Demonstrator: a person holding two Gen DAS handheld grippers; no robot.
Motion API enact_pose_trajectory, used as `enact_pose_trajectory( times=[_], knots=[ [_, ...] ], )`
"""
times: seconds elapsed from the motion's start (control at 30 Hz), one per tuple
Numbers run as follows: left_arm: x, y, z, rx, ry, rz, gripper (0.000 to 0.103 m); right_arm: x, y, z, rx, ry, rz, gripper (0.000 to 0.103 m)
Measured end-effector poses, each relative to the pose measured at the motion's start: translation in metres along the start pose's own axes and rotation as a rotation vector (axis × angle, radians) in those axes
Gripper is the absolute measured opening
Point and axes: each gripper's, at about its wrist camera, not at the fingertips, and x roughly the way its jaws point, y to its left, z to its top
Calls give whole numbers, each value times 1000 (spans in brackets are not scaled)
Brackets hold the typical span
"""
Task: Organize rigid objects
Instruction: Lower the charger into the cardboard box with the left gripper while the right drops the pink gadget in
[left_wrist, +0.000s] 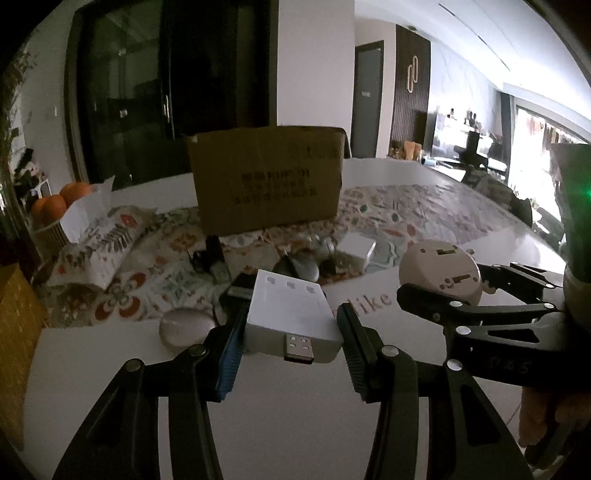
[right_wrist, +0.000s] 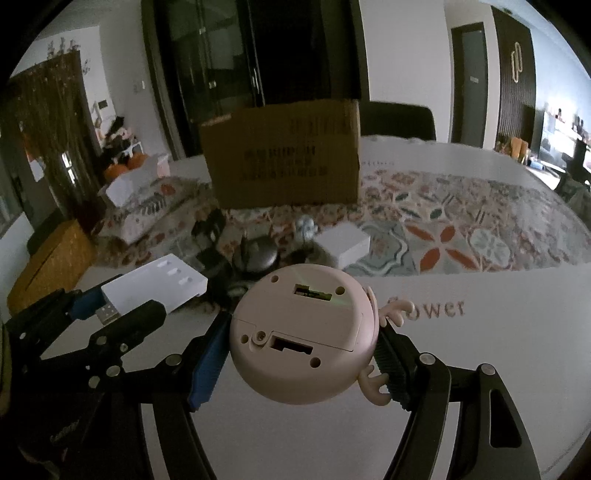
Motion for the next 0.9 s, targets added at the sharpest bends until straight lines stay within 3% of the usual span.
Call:
enact_pose_trajectory(
  times=[0.9],
  knots=[
    [28,36,121,-39,-180,6,48,19,-4,125,-9,-222,46,74]
  ],
)
